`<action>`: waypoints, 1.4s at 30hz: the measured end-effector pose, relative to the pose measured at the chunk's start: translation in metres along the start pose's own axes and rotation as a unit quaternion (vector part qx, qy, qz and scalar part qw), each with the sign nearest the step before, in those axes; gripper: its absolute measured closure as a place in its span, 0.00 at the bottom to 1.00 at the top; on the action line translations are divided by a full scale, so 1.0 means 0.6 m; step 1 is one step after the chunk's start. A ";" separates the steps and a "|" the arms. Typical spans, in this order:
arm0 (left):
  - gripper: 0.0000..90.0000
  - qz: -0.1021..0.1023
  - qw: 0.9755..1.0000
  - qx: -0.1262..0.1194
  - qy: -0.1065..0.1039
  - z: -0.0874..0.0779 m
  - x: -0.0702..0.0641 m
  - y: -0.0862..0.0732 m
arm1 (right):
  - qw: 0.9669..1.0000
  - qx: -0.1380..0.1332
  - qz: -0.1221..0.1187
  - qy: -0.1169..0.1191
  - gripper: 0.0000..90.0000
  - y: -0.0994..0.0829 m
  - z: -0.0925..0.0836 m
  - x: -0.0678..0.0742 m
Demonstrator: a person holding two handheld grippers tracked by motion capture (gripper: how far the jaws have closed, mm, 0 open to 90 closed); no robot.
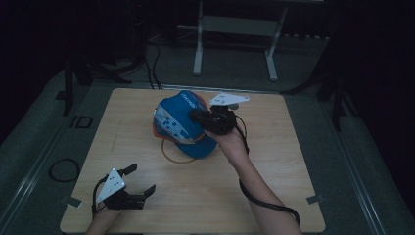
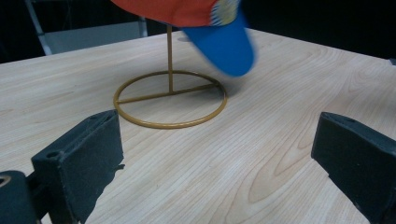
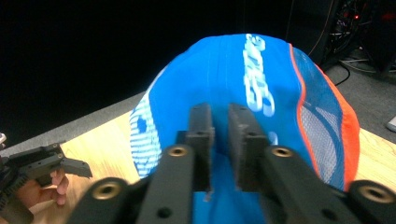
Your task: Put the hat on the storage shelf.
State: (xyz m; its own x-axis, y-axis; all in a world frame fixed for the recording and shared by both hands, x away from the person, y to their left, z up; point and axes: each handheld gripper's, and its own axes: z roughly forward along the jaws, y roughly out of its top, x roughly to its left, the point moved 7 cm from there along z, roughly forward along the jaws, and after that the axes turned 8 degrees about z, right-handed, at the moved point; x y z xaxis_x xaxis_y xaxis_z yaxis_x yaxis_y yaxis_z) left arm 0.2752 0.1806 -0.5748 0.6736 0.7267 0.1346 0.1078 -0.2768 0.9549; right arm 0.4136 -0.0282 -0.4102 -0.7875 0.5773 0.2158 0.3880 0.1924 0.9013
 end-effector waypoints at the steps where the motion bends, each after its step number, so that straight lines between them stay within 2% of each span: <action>1: 0.03 -0.001 1.000 -0.001 -0.002 0.000 0.000 0.000 | 1.000 0.000 0.001 0.000 0.86 0.000 -0.001 0.000; 6: 0.03 -0.003 1.000 0.001 -0.003 0.001 -0.002 -0.001 | 1.000 -0.006 -0.001 0.007 0.77 -0.001 -0.010 0.002; 9: 0.03 -0.002 1.000 0.002 -0.004 0.000 -0.002 -0.002 | 1.000 -0.014 -0.006 0.007 0.62 0.001 -0.018 0.006; 11: 0.03 -0.004 1.000 -0.001 -0.004 0.000 -0.003 -0.001 | 1.000 -0.016 -0.008 0.006 0.58 0.001 -0.020 0.007; 12: 0.03 -0.003 1.000 -0.001 -0.004 0.000 -0.003 -0.001 | 1.000 -0.019 -0.014 0.005 0.49 -0.001 -0.025 0.009; 18: 0.03 -0.004 1.000 -0.001 -0.003 -0.002 -0.002 -0.003 | 1.000 -0.009 -0.025 0.014 0.39 -0.013 -0.033 0.014; 25: 0.03 -0.004 1.000 -0.001 -0.003 -0.003 -0.002 -0.003 | 0.999 -0.006 -0.013 0.029 0.28 -0.033 -0.045 0.014; 27: 0.03 -0.006 1.000 -0.003 -0.003 -0.002 -0.002 -0.003 | 0.999 -0.003 -0.011 0.037 0.22 -0.041 -0.048 0.013; 29: 0.03 -0.005 1.000 0.000 -0.004 -0.002 -0.002 -0.004 | 0.999 0.002 -0.024 0.037 0.19 -0.050 -0.052 0.013; 32: 0.03 -0.005 1.000 0.000 -0.005 0.000 -0.002 -0.004 | 0.999 0.006 -0.025 0.039 0.18 -0.066 -0.054 0.013; 34: 0.03 -0.003 1.000 0.000 -0.006 0.000 -0.002 -0.004 | 0.999 0.014 -0.041 0.033 0.16 -0.079 -0.054 0.013; 39: 0.03 -0.002 1.000 0.000 -0.007 0.000 -0.003 -0.005 | 0.998 0.027 -0.047 0.041 0.16 -0.113 -0.052 0.011; 42: 0.03 -0.003 1.000 0.000 -0.008 -0.001 -0.003 -0.005 | 0.998 0.033 -0.041 0.046 0.16 -0.134 -0.051 0.008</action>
State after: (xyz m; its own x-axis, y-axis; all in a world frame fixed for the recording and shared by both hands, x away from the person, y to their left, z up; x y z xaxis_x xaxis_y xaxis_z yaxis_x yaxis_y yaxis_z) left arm 0.2733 0.1804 -0.5778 0.6840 0.7185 0.1256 0.1107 -0.2725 0.9557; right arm 0.3639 -0.0652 -0.4701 -0.8568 0.4836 0.1792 0.3493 0.2885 0.8915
